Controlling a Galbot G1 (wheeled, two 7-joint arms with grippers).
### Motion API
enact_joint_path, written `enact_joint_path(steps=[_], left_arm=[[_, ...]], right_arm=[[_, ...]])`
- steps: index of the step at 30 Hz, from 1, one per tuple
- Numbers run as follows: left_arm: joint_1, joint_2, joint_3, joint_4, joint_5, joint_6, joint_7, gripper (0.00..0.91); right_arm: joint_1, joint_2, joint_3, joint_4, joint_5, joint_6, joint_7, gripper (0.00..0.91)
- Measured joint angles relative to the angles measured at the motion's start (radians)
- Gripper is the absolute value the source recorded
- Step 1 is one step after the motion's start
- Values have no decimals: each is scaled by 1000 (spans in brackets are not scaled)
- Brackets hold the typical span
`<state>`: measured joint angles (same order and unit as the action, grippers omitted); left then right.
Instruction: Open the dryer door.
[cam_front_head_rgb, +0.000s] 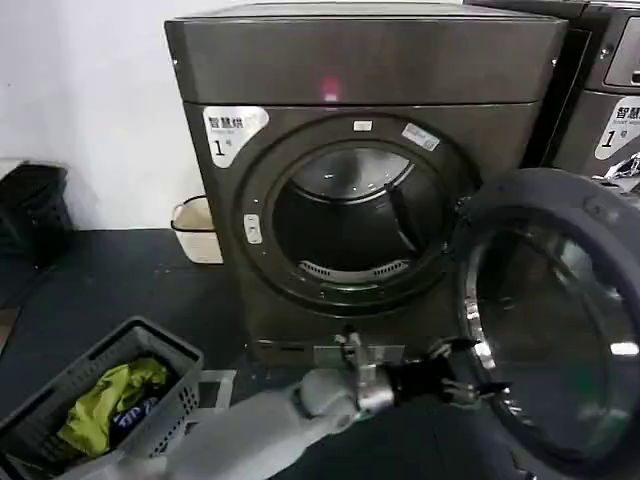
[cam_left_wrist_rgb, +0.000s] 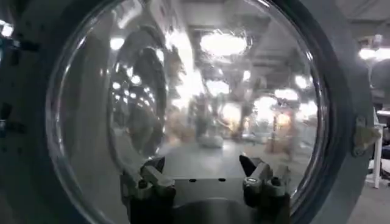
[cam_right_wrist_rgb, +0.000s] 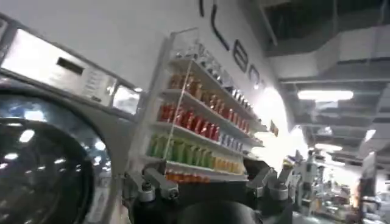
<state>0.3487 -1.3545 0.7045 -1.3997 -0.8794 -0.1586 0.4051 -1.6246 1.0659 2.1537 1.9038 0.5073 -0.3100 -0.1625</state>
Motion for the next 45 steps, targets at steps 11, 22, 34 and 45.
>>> enact_joint_path(steps=[11,22,34,45], left_arm=[[-66,-132,47,125,-8,-12,-21,907],[-108,-227,52,223,7,-34,-50,907],[-155,-255,48,298,29,-69,-95,907],[-162,-255,23,338,82,-134,-110,907]], right_arm=[[-21,-14,96,-44,-44,4,13,907],[-27,-23,129,-60,-41,14,6,907],[-24,-19,119,-67,-42,26,7,907],[-20,-17,108,-64,-44,29,6,907]])
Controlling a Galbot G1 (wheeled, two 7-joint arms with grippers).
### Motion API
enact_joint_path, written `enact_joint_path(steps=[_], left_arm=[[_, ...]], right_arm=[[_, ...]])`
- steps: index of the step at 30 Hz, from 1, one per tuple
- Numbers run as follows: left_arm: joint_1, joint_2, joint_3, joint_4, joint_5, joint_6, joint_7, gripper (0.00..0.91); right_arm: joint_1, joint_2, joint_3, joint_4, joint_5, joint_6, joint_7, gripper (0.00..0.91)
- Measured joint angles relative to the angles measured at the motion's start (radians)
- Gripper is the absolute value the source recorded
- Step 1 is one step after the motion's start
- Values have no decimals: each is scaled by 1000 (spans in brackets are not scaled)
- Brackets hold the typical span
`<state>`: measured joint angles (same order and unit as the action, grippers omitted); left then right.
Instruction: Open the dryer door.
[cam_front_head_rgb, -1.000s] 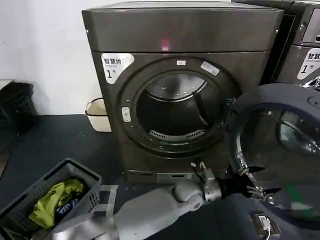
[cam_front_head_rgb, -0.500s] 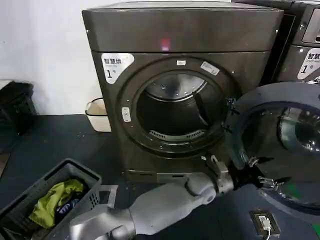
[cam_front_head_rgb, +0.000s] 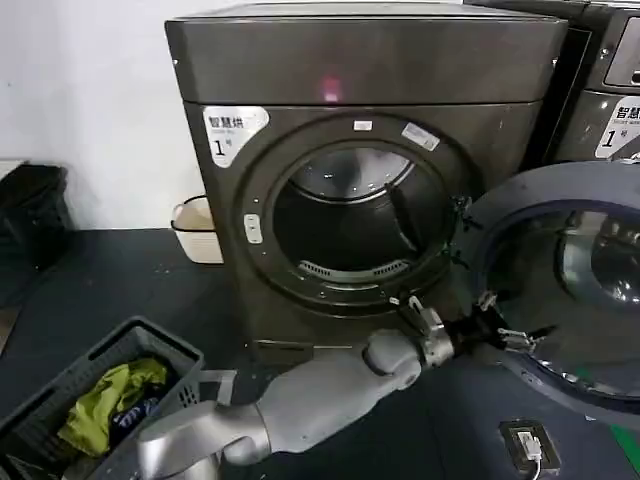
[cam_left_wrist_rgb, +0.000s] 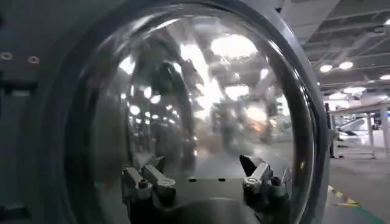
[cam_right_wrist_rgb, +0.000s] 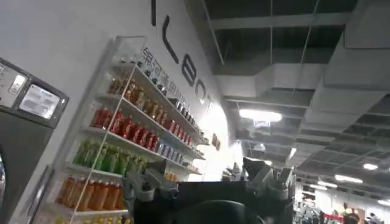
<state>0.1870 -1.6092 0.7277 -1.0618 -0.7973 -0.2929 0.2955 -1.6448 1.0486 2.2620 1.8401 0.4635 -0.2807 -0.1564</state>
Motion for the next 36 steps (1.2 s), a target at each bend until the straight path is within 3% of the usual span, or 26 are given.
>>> enact_joint_path(steps=[6,14,19,26,36], left_arm=[[19,0,-21,-27,10,-26,-1,907],[52,19,-59,-172,24,-84,-52,907],[69,173,-77,-293,49,-75,-103,907],[102,384,-123,-478,1,-86,-98,907],[111,772,-132,-730,-56,17,-103,907]], right_arm=[[1,-5,-2,-2,0,1,0,907],[8,-22,3,-11,-11,1,-1,907],[16,-22,-2,-10,-20,4,-1,907],[22,-31,8,-7,-29,8,-1,907],[51,-47,-11,-4,-62,26,0,907]])
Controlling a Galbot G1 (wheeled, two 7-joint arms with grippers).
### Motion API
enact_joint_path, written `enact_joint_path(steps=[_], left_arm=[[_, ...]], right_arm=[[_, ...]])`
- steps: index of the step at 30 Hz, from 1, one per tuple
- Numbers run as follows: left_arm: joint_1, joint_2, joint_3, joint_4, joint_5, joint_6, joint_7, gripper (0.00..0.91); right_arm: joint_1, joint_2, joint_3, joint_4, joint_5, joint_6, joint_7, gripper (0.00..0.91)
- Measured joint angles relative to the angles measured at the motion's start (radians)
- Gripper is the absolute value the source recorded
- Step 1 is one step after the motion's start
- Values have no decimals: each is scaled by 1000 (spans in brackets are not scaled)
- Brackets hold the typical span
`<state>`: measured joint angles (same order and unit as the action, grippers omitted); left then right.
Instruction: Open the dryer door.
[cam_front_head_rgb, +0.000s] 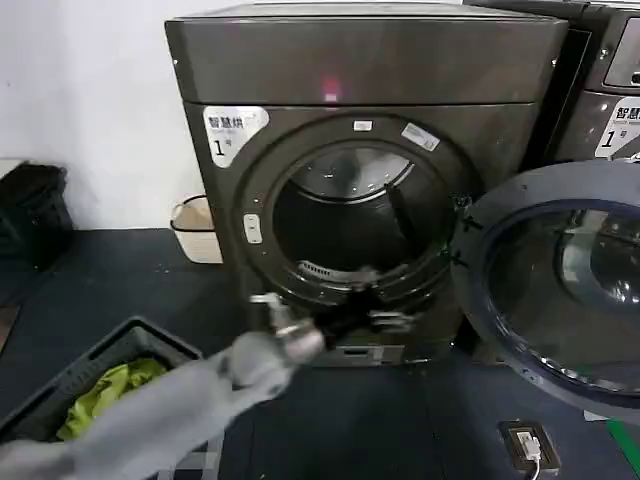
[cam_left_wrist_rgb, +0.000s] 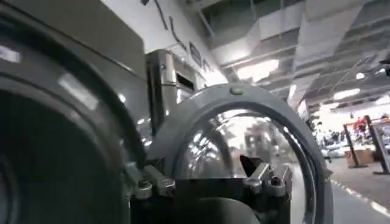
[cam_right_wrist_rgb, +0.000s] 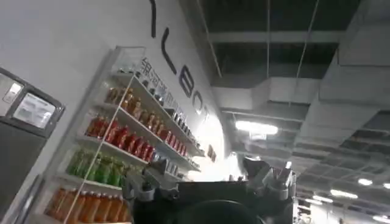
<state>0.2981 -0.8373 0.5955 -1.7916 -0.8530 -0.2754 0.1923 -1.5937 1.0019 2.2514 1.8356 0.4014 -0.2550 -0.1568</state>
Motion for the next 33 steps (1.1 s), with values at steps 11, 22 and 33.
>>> enact_joint_path(steps=[11,22,33], left_arm=[[50,425,-4,-114,-7,107,65,907],[109,677,-2,19,193,176,213,907],[129,824,-36,100,384,223,363,907]], right_arm=[[27,-21,-2,-4,-98,47,2,907],[57,-39,15,-19,-125,42,31,907],[92,-35,-13,-45,-136,45,53,907]])
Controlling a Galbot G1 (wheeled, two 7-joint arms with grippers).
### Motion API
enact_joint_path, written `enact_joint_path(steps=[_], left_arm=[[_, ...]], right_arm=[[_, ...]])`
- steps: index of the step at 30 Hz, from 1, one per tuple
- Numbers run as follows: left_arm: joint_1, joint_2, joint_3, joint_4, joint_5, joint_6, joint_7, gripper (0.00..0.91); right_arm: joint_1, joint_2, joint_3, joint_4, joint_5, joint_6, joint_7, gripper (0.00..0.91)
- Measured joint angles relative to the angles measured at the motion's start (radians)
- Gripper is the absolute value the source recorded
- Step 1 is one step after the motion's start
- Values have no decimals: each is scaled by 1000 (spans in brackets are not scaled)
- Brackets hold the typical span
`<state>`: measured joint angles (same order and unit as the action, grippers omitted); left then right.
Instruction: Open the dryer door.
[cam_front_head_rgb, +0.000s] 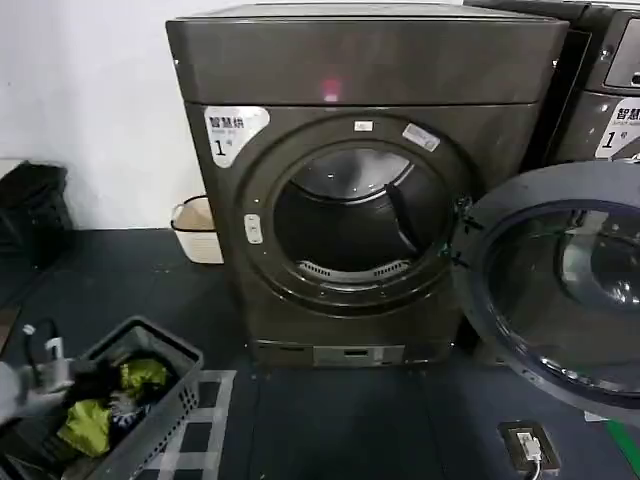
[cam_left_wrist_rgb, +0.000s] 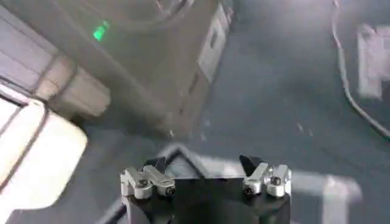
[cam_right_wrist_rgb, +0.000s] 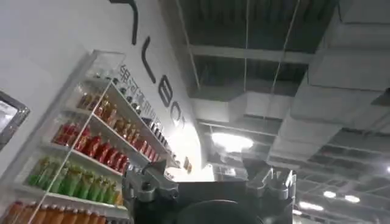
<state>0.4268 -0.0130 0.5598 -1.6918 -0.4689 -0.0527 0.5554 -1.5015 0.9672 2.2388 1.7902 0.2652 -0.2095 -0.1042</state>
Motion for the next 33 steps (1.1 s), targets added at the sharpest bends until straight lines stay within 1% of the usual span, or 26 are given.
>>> enact_joint_path(steps=[4,7,12,17,20,24,28,33], left_arm=[[2,26,-12,29,54,-4,38,907],[2,39,-18,56,109,-24,73,907],[3,46,-26,78,128,-46,99,907],[3,52,-42,100,166,-57,161,907],[3,54,-50,106,191,-58,167,907],[3,54,-53,126,232,-104,165,907],[4,55,-54,130,248,-109,172,907],[3,63,-63,132,258,-110,202,907]], right_arm=[[-2,-3,6,5,0,-1,0,907],[-3,-3,4,4,0,-1,0,907],[-1,8,-5,18,4,-2,-3,907],[-6,7,1,23,3,-3,-4,907],[-9,8,2,24,3,-2,-5,907],[-12,10,3,26,3,-2,-5,907],[-9,13,0,35,3,-2,-6,907],[-10,13,-1,37,3,-2,-8,907]])
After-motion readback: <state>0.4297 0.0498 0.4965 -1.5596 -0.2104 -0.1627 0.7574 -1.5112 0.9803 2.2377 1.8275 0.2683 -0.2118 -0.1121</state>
